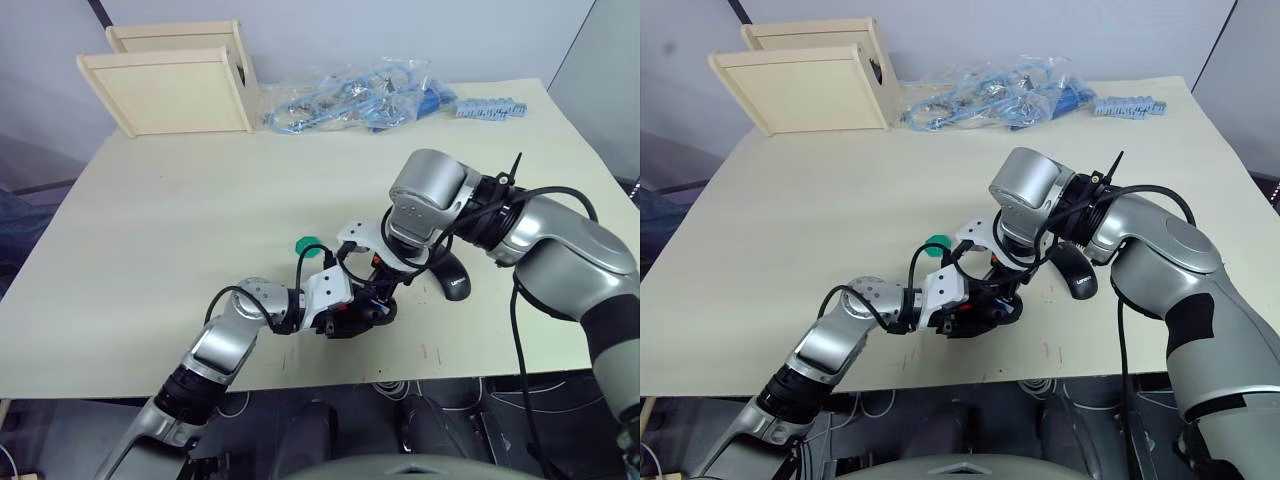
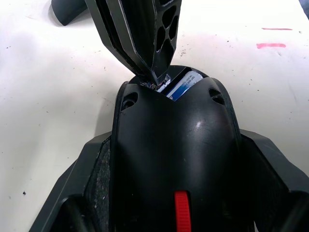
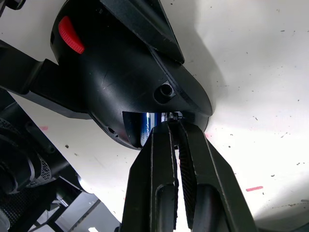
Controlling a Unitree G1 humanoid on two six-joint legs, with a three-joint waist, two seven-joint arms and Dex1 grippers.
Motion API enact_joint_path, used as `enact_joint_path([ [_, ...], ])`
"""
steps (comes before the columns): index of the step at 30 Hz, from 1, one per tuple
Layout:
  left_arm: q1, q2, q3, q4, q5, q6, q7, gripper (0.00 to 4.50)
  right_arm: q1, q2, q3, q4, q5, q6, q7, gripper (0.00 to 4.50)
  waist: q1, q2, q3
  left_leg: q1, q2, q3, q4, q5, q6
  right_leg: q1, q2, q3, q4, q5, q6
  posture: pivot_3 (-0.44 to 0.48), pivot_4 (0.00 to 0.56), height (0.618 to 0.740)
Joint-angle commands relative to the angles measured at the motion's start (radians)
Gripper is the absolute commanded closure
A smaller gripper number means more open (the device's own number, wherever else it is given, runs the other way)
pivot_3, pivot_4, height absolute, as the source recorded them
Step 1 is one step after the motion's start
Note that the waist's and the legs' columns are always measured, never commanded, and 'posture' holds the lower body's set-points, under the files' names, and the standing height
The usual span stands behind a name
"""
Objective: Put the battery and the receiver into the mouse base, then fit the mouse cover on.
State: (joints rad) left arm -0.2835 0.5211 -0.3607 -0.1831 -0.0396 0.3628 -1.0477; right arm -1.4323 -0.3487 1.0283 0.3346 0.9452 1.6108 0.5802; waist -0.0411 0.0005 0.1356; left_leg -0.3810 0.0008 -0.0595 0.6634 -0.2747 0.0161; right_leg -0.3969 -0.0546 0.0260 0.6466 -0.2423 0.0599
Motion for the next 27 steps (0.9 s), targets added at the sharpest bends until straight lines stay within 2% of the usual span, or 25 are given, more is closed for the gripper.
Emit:
enact_joint_path([
  [1, 0.006, -0.021, -0.047, 0.03, 0.004, 0.003, 0.008, 1.54, 0.031, 0.008, -0.015, -0.046, 0.017, 0.004, -0.005, 2.77, 0.002, 0.0, 0.0, 0.0, 0.0, 0.0, 0.0, 0.0, 0.0, 0.0, 0.0, 0.0, 0.0, 0.0, 0.0, 0.0, 0.15, 0.74],
  [4, 0.003, -0.02, -0.044, 0.04, 0.003, -0.003, 0.005, 1.54, 0.009, -0.058, -0.038, -0.056, 0.012, 0.004, -0.005, 1.6, 0.006, 0.004, 0.004, -0.002, 0.0, -0.001, 0.0, 0.0, 0.0, 0.0, 0.0, -0.001, -0.001, 0.0, 0.0, 0.0, 0.15, 0.74],
  [9, -0.006, -0.018, -0.04, 0.064, 0.004, -0.019, 0.001, 1.54, -0.007, -0.289, -0.1, -0.209, 0.097, 0.004, 0.011, 1.6, 0.03, 0.006, 0.008, -0.012, -0.002, -0.006, 0.004, 0.0, 0.0, -0.006, -0.002, -0.006, -0.002, 0.0, 0.001, 0.0, 0.15, 0.74],
  [14, -0.011, -0.018, -0.038, 0.078, 0.006, -0.03, -0.002, 1.54, 0.067, -0.375, -0.229, -0.327, 0.115, 0.004, -0.03, 1.6, 0.025, 0.009, 0.009, -0.015, -0.004, -0.006, 0.005, 0.0, 0.0, -0.008, -0.005, -0.007, -0.002, 0.001, 0.001, 0.0, 0.15, 0.74],
  [16, -0.016, -0.017, -0.037, 0.083, 0.006, -0.033, -0.006, 1.54, 0.175, -0.436, -0.352, -0.449, 0.076, -0.01, -0.064, 1.6, 0.033, 0.007, 0.009, -0.015, -0.004, -0.006, 0.005, 0.0, 0.0, -0.008, -0.004, -0.008, -0.001, 0.001, 0.001, 0.0, 0.15, 0.74],
  [19, -0.019, -0.011, -0.034, 0.088, 0.005, -0.037, -0.009, 1.54, 0.364, -0.487, -0.537, -0.604, 0.069, -0.141, -0.05, 1.6, 0.035, 0.005, 0.011, -0.017, -0.006, -0.007, 0.005, 0.0, 0.0, -0.007, -0.006, -0.011, -0.002, 0.001, 0.001, 0.0, 0.15, 0.74],
  [23, -0.018, -0.001, -0.031, 0.083, 0.0, -0.035, -0.011, 1.54, 0.655, -0.58, -0.673, -0.816, -0.075, -0.41, -0.035, 1.6, 0.03, 0.004, 0.012, -0.018, -0.008, -0.006, 0.005, 0.0, 0.0, -0.008, -0.009, -0.009, -0.003, 0.0, 0.005, 0.0, 0.15, 0.74],
  [25, -0.017, 0.004, -0.03, 0.078, -0.002, -0.033, -0.012, 1.54, 0.811, -0.587, -0.749, -0.874, -0.16, -0.568, -0.038, 1.6, 0.029, 0.004, 0.012, -0.017, -0.008, -0.006, 0.005, 0.0, 0.0, -0.007, -0.009, -0.009, -0.003, 0.0, 0.005, 0.0, 0.15, 0.74],
  [27, -0.017, 0.009, -0.029, 0.074, -0.005, -0.03, -0.014, 1.54, 0.919, -0.572, -0.804, -0.884, -0.174, -0.629, -0.018, 1.6, 0.026, 0.004, 0.013, -0.016, -0.007, -0.004, 0.005, 0.0, 0.0, -0.007, -0.009, -0.008, -0.002, 0.0, 0.005, 0.0, 0.15, 0.74],
])
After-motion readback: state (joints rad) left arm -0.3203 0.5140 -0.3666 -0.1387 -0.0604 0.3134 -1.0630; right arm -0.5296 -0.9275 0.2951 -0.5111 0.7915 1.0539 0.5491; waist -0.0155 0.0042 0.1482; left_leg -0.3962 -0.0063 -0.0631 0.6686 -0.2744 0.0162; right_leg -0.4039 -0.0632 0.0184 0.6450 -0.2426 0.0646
